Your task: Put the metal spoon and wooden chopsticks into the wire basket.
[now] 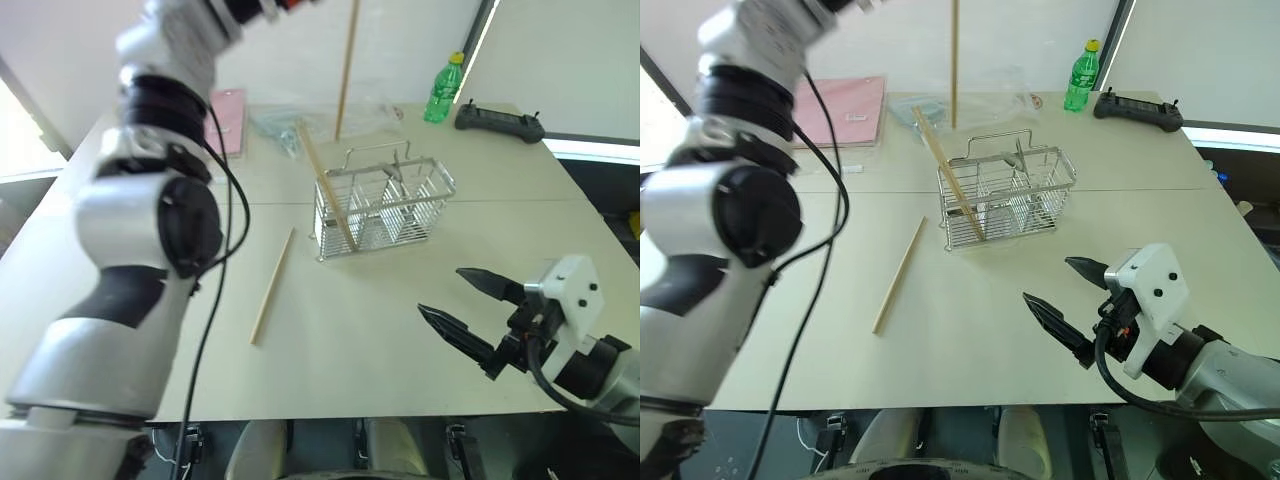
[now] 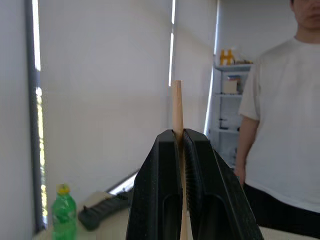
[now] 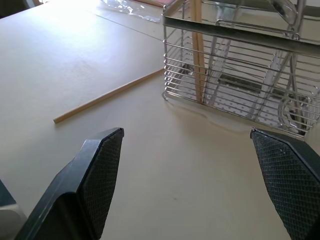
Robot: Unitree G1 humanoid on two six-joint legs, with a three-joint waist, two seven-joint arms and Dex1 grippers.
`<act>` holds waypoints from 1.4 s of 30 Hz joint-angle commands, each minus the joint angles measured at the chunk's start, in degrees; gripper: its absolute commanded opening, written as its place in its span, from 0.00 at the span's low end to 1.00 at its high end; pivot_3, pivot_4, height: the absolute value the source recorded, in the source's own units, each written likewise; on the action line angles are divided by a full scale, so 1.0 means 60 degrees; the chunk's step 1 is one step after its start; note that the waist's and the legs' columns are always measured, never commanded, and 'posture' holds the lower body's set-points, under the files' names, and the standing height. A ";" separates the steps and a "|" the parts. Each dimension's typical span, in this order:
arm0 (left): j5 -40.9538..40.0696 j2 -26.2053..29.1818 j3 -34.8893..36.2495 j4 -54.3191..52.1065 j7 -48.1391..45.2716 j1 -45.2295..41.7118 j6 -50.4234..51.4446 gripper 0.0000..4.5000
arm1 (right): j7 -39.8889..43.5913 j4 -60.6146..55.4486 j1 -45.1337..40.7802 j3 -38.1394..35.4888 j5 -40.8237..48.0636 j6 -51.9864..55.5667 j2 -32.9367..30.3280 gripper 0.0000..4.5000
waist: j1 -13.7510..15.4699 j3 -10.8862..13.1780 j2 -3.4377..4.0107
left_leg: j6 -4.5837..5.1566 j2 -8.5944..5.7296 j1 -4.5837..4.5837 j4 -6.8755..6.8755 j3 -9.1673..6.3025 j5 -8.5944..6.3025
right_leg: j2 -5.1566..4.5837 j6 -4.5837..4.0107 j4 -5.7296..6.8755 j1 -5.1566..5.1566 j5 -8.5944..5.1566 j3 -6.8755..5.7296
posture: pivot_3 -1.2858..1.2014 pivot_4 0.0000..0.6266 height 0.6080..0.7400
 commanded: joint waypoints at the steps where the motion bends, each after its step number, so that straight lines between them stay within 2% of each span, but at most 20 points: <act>1: -0.0057 -0.0224 -0.0648 -0.1428 -0.0032 0.0516 0.0011 0.00 | -0.0014 -0.0281 -0.0034 -0.0136 -0.0105 -0.0039 0.0187 0.93 | -0.0012 0.0000 0.0000 | 0.0000 0.0000 0.0001 -0.0003 0.0001 0.0000 | 0.0001 0.0002 0.0001 -0.0001 -0.0002 0.0002 | 0.52 0.24 0.86; 10: -0.0281 -0.0321 -0.1328 -0.2530 0.0068 0.1583 0.0563 0.00 | -0.0194 -0.0281 -0.0225 0.0189 -0.0375 -0.0051 0.0350 0.93 | -0.0128 0.0000 0.0001 | 0.0001 -0.0001 0.0003 0.0004 0.0002 0.0000 | 0.0004 0.0020 -0.0009 0.0008 -0.0017 0.0006 | 0.52 0.24 0.86; 13: -0.0550 -0.0270 -0.1360 -0.2759 -0.0060 0.1679 0.0936 0.23 | -0.0247 -0.0280 -0.0318 0.0276 -0.0444 -0.0025 0.0402 0.93 | -0.0126 0.0000 0.0001 | 0.0001 0.0000 0.0004 0.0006 0.0002 0.0000 | 0.0004 0.0017 -0.0008 0.0009 -0.0019 0.0006 | 0.52 0.24 0.86; 14: -0.0644 -0.0241 -0.1381 -0.2897 -0.0133 0.1724 0.1051 0.36 | -0.0262 -0.0280 -0.0346 0.0306 -0.0461 -0.0015 0.0417 0.93 | -0.0127 0.0000 0.0001 | 0.0001 -0.0001 0.0003 0.0007 0.0001 0.0000 | 0.0004 0.0015 -0.0009 0.0008 -0.0018 0.0006 | 0.52 0.24 0.86; 15: -0.0705 -0.0218 -0.1404 -0.3001 -0.0173 0.1758 0.1121 0.42 | -0.0270 -0.0280 -0.0368 0.0327 -0.0474 -0.0006 0.0429 0.93 | -0.0128 0.0000 0.0000 | 0.0001 -0.0001 0.0001 0.0007 0.0001 0.0000 | 0.0004 0.0014 -0.0010 0.0007 -0.0016 0.0006 | 0.52 0.24 0.86; 20: -0.1125 0.0045 -0.1352 -0.3483 -0.0301 0.1753 0.1662 0.98 | -0.0156 -0.0193 -0.0433 0.0376 -0.0580 0.0053 0.0497 0.93 | -0.0128 0.0000 0.0000 | 0.0001 -0.0001 0.0000 0.0000 0.0002 0.0000 | 0.0004 0.0000 -0.0012 0.0005 -0.0004 0.0007 | 0.52 0.24 0.86; 26: -0.1360 0.0641 -0.1046 -0.3236 0.0270 0.1045 0.1846 0.99 | 0.0060 -0.0074 -0.0636 0.0565 -0.0683 0.0175 0.0488 0.93 | -0.0131 0.0002 -0.0002 | 0.0001 -0.0001 0.0001 0.0007 0.0001 0.0000 | 0.0004 0.0017 -0.0009 0.0005 -0.0019 0.0007 | 0.52 0.24 0.86; 30: -0.0848 0.1822 -0.1255 -0.2238 0.0209 0.0230 0.1492 0.99 | 0.0302 -0.0111 -0.0590 0.0464 -0.0638 0.0298 0.0486 0.93 | -0.0156 0.0000 0.0001 | 0.0001 -0.0001 0.0000 0.0002 0.0002 0.0000 | 0.0005 0.0020 -0.0009 0.0002 -0.0018 0.0007 | 0.52 0.24 0.86; 33: 0.0122 0.3104 -0.1850 -0.0532 0.0252 -0.0538 0.1661 0.99 | 0.0689 -0.0253 -0.0241 0.0326 -0.0672 0.0354 0.0501 0.93 | -0.0174 -0.0002 0.0007 | 0.0003 0.0000 0.0005 -0.0015 0.0003 -0.0002 | 0.0011 0.0023 -0.0008 -0.0005 -0.0018 0.0007 | 0.52 0.24 0.86; 36: 0.1136 0.3999 -0.2582 0.0798 0.0109 -0.0845 0.1881 0.99 | 0.0884 -0.0281 0.0027 0.0420 -0.0857 0.0246 0.0540 0.93 | -0.0167 -0.0007 0.0016 | 0.0006 0.0002 0.0013 -0.0018 0.0001 -0.0004 | 0.0015 0.0036 0.0000 -0.0003 -0.0027 0.0007 | 0.52 0.24 0.86; 42: 0.3678 0.4833 -0.4642 0.1872 0.0401 -0.0002 0.1428 0.99 | 0.0722 -0.0280 -0.0115 0.1106 -0.1192 0.0209 0.0968 0.93 | -0.0120 0.0003 -0.0009 | 0.0005 0.0004 -0.0002 0.0006 -0.0009 -0.0003 | 0.0012 0.0004 -0.0009 0.0006 -0.0045 0.0008 | 0.52 0.24 0.86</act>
